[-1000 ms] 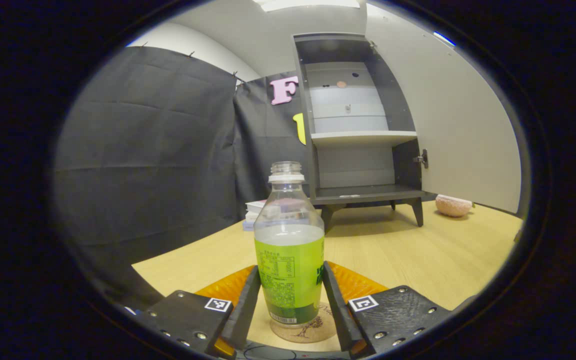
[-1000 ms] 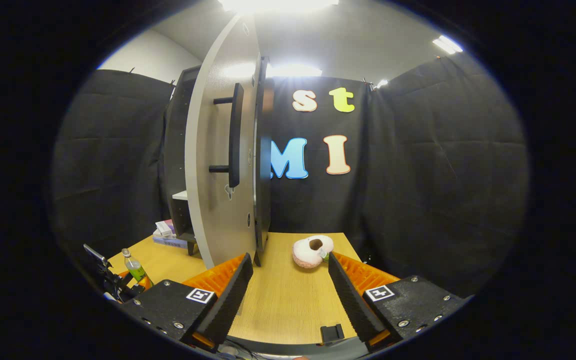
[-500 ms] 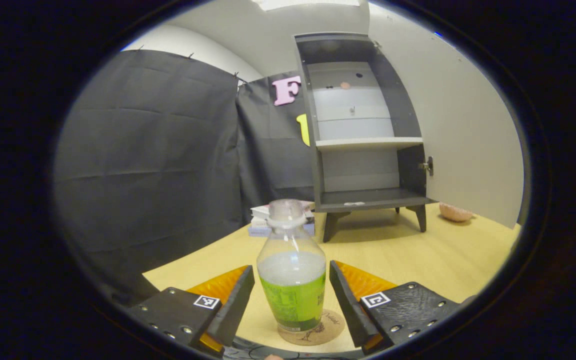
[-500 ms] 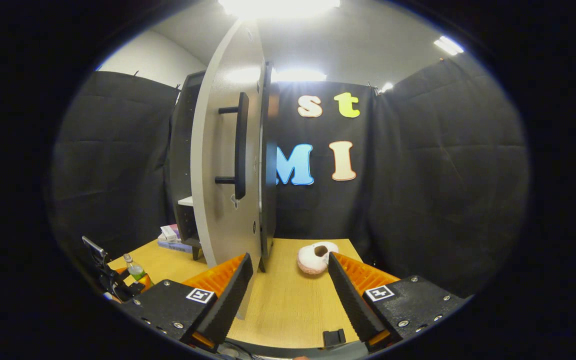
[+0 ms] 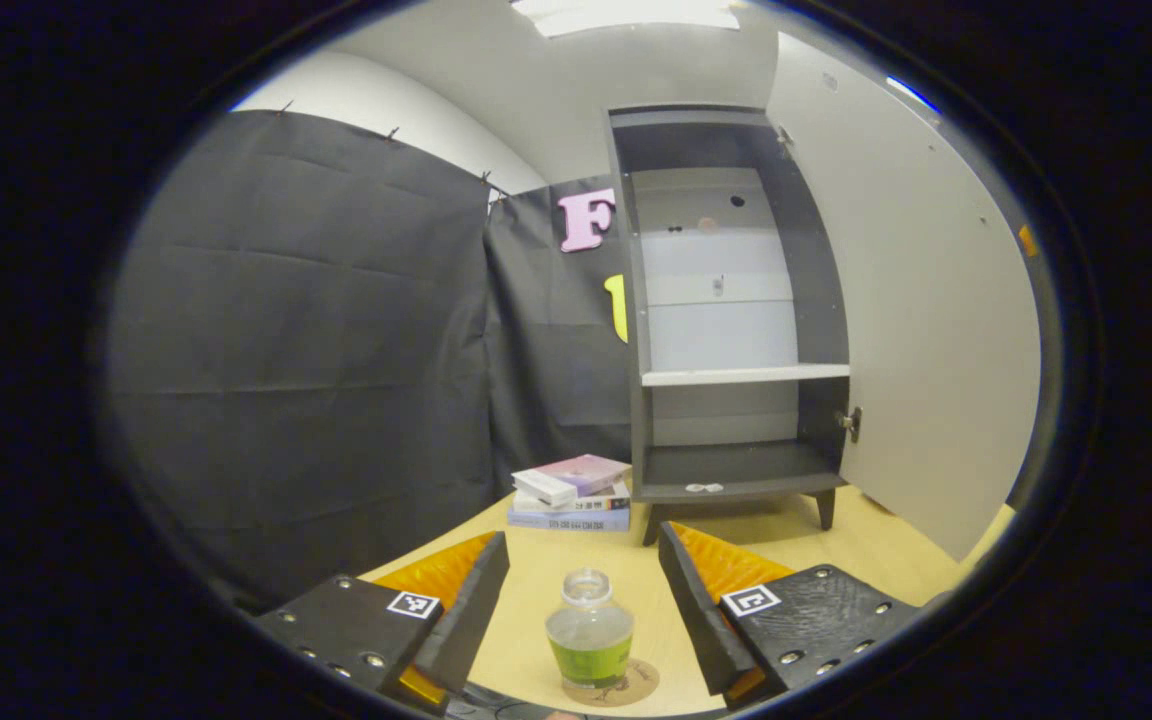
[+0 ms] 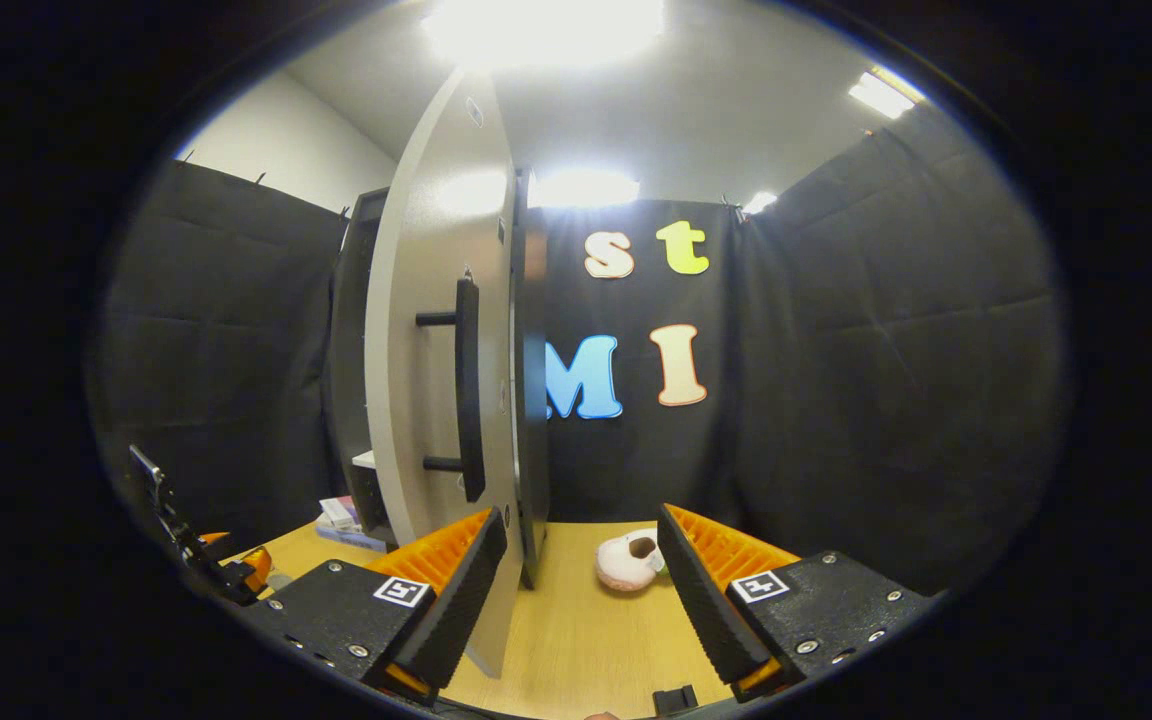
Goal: Open the cabinet door with the right hand, grasp the bottle in the cabinet with the left hand and place it on the coaster, then close the cabinet door with the right hand.
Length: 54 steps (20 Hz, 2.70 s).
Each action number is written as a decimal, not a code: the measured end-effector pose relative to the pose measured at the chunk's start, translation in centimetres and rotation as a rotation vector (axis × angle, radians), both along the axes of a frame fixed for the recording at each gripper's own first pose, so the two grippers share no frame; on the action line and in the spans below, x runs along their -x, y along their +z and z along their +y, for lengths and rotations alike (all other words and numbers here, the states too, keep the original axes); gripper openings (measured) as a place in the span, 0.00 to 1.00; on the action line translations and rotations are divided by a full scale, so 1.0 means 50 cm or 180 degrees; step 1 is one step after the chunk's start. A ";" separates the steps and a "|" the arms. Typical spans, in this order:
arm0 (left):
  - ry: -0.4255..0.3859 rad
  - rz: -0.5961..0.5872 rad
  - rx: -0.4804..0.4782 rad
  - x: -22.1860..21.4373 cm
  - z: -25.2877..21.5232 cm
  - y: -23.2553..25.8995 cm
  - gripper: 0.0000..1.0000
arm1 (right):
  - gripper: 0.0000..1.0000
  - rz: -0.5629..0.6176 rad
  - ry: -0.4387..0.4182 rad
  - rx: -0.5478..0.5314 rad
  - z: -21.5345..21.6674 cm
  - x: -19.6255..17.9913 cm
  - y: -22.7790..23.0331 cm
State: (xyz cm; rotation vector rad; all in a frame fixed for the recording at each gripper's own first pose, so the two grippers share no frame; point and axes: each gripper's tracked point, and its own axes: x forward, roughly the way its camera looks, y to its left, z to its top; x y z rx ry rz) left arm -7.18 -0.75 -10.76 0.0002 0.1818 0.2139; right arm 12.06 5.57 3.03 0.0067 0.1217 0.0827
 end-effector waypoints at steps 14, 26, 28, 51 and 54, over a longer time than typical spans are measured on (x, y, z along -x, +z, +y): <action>-0.0107 -0.0282 -0.0084 -0.042 0.206 0.189 0.86 | 0.90 -0.0125 -0.0757 0.0004 0.030 -0.086 0.070; -0.0451 -0.0364 0.0005 -0.140 0.274 0.175 0.86 | 0.89 -0.0110 -0.0513 -0.0108 0.226 -0.052 0.074; -0.0453 -0.0352 0.0020 -0.144 0.297 0.166 0.86 | 0.89 -0.0116 -0.0454 -0.0125 0.259 -0.059 0.076; -0.0187 -0.0238 0.0100 -0.108 0.519 0.091 0.86 | 0.93 -0.0052 0.0141 -0.0067 0.558 -0.164 0.009; -0.0249 -0.0281 0.0175 -0.120 0.501 0.101 0.86 | 0.93 -0.0103 0.0126 0.0000 0.546 -0.141 0.018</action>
